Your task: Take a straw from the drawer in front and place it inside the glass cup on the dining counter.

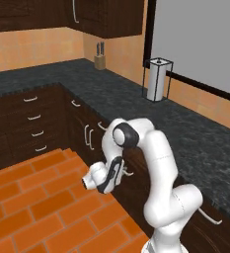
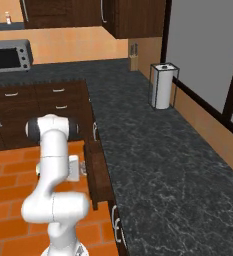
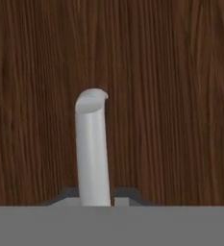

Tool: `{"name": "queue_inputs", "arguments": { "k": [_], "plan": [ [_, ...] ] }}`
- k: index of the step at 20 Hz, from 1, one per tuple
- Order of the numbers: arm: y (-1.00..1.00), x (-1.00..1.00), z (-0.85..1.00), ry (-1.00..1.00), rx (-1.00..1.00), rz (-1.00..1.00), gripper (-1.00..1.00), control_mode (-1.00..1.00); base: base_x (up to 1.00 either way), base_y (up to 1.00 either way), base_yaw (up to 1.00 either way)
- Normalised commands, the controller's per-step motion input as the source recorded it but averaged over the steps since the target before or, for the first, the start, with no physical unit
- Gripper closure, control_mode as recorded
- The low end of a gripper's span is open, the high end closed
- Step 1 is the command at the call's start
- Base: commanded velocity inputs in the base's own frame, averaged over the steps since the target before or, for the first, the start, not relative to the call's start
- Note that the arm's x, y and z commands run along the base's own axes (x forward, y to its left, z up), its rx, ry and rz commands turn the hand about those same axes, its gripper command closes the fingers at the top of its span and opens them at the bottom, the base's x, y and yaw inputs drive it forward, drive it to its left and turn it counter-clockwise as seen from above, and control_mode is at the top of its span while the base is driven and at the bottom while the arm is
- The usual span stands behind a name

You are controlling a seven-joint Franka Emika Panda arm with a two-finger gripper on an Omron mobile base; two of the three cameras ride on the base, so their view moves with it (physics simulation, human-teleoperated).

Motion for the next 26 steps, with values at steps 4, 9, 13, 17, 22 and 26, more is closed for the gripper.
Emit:
{"name": "queue_inputs", "arguments": {
  "k": [4,9,13,17,22,26],
  "plan": [
    [1.0,-0.57,0.0,0.1,0.0,0.0,1.0,-1.0,0.0,0.0,0.0],
    [1.0,-0.51,0.0,0.13,0.0,0.0,1.0,-1.0,0.0,0.0,0.0],
    [1.0,-0.4,0.0,0.13,0.0,0.0,-1.0,-1.0,0.0,0.0,0.0],
    [0.88,-0.21,0.08,0.22,0.12,0.0,-1.0,-1.0,0.0,0.0,0.0],
    [0.62,-0.32,0.38,0.25,0.27,0.0,-1.0,-1.0,0.0,0.0,0.0],
    [-0.04,-0.33,1.0,0.0,0.33,0.0,-1.0,-1.0,0.0,0.0,0.0]
  ]
}}
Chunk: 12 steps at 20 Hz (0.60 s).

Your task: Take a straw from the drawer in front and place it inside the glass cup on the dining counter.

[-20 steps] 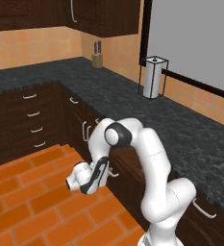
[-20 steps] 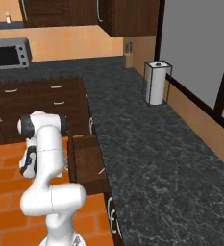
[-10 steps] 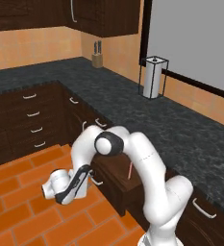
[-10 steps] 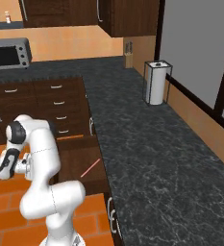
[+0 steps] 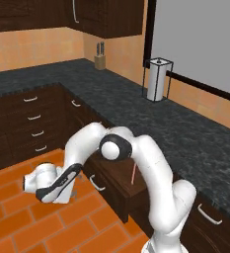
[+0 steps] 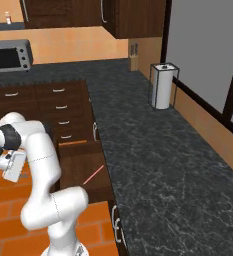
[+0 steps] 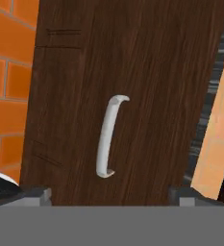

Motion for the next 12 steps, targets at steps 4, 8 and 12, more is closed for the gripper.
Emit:
{"name": "queue_inputs", "arguments": {
  "k": [4,8,12],
  "plan": [
    [-0.36,-0.01,1.0,0.0,0.37,0.0,-1.0,-1.0,0.0,0.0,0.0],
    [-0.58,0.0,1.0,0.0,0.36,-0.01,-1.0,-1.0,0.0,0.0,0.0],
    [-0.68,0.09,0.66,0.04,0.3,-0.02,-1.0,-1.0,0.0,0.0,0.0]
  ]
}}
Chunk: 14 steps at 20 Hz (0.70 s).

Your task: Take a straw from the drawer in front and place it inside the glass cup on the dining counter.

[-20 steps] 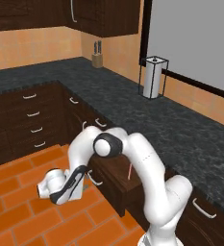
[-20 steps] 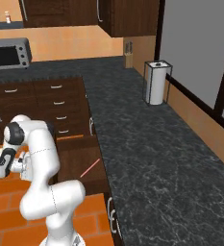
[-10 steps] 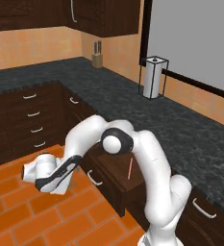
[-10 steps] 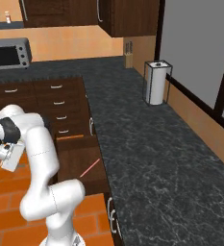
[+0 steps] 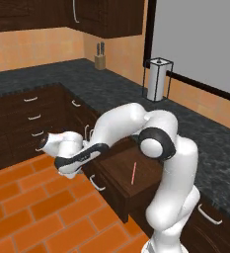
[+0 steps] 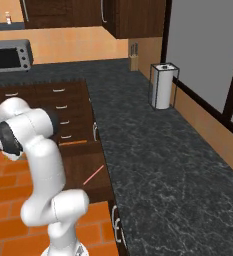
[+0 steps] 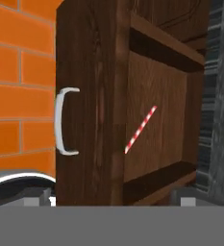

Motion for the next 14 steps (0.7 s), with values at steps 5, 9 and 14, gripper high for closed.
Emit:
{"name": "queue_inputs", "arguments": {
  "k": [5,9,14],
  "plan": [
    [-0.66,0.19,0.11,0.04,0.21,0.0,-1.0,-1.0,0.0,0.0,0.0],
    [-0.65,0.27,-0.04,0.08,0.21,0.0,-1.0,-1.0,0.0,0.0,0.0],
    [-0.64,0.3,-0.32,0.11,0.22,0.0,-1.0,-1.0,0.0,0.0,0.0]
  ]
}}
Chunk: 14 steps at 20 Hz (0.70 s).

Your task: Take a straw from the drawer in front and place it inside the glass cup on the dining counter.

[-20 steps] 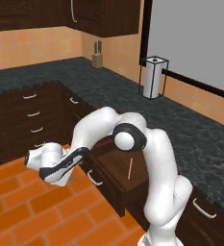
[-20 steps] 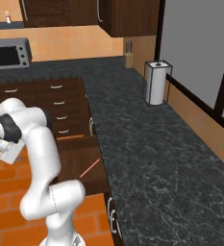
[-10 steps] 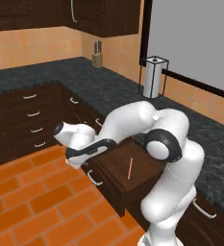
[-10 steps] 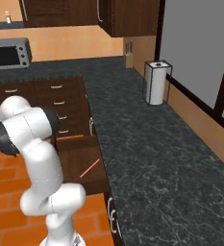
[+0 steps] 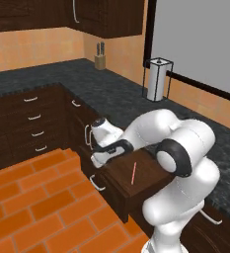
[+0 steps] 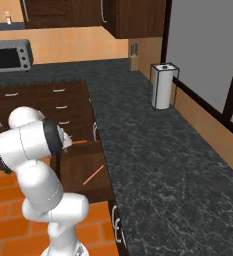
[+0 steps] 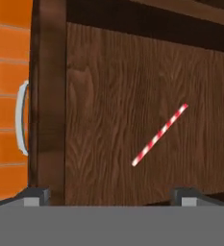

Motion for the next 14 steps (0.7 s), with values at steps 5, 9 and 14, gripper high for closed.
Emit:
{"name": "queue_inputs", "arguments": {
  "k": [5,9,14],
  "plan": [
    [-0.36,0.44,-0.63,0.15,0.21,0.0,-1.0,-1.0,0.0,0.0,0.0],
    [-0.16,0.36,-0.67,0.07,0.17,0.0,-1.0,-1.0,0.0,0.0,0.0],
    [0.03,0.34,-0.59,0.1,0.11,0.0,-1.0,-1.0,0.0,0.0,0.0]
  ]
}}
